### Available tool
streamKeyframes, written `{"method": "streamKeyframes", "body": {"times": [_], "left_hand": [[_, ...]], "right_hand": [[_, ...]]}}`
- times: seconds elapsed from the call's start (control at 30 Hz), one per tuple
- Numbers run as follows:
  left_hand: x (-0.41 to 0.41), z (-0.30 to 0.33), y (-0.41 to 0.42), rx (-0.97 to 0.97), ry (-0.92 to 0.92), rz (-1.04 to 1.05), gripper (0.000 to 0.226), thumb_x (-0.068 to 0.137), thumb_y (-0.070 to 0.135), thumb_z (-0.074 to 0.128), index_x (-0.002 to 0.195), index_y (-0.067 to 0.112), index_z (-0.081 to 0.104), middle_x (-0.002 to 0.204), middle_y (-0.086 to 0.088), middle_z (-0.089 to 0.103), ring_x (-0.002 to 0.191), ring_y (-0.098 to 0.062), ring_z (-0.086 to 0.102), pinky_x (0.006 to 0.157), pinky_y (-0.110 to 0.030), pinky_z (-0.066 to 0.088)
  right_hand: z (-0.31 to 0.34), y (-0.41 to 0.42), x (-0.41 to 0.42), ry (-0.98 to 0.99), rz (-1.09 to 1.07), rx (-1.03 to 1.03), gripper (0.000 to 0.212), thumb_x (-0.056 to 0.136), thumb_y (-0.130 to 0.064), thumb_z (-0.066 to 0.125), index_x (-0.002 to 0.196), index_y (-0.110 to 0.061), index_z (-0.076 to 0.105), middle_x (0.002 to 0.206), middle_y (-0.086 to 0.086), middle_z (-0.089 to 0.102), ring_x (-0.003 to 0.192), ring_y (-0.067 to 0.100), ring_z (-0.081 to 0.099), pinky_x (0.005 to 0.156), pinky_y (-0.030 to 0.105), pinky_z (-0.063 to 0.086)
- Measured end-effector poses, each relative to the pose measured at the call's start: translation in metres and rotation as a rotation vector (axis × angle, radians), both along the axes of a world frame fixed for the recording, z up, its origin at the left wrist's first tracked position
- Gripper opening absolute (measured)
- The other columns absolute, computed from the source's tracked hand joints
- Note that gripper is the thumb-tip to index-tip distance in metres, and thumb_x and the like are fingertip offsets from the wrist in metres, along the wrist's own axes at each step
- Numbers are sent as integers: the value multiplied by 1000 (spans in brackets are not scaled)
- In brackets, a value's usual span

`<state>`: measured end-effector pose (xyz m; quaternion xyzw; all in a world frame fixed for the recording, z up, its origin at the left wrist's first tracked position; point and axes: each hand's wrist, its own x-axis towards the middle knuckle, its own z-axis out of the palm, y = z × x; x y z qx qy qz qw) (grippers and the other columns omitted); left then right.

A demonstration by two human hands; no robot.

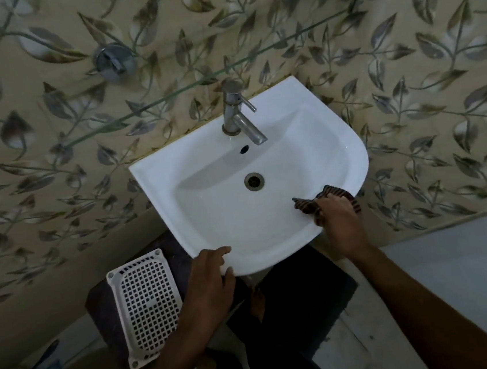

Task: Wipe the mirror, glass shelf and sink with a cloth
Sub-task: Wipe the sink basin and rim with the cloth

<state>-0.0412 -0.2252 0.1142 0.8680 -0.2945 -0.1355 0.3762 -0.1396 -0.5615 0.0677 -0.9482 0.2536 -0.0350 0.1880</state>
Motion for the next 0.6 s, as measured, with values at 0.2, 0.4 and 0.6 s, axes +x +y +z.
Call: {"method": "streamKeyframes", "body": {"times": [0.2, 0.4, 0.6], "left_hand": [[5, -2, 4, 24, 39, 15, 40, 91, 11, 64, 128, 24, 56, 100, 11, 46, 98, -6, 44, 87, -20, 40], [4, 4, 32, -13, 37, 79, 29, 97, 10, 55, 123, 22, 61, 103, 8, 55, 102, -11, 53, 93, -12, 37], [0, 0, 76, 21, 35, 257, 34, 95, 31, 40, 117, 23, 64, 101, 8, 59, 98, -11, 55, 91, -27, 43]], "right_hand": [[-13, 103, 5, -89, 241, 21, 27, 94, -18, 50, 109, -25, 71, 103, -6, 66, 98, 19, 62, 99, 30, 40], [12, 189, 51, -47, 280, 291, 37, 82, -30, 48, 108, -14, 68, 98, 2, 68, 90, 20, 62, 80, 32, 45], [35, 212, 85, -48, 15, 718, 28, 103, -22, 40, 106, -15, 67, 100, -1, 68, 90, 17, 62, 78, 25, 45]]}}
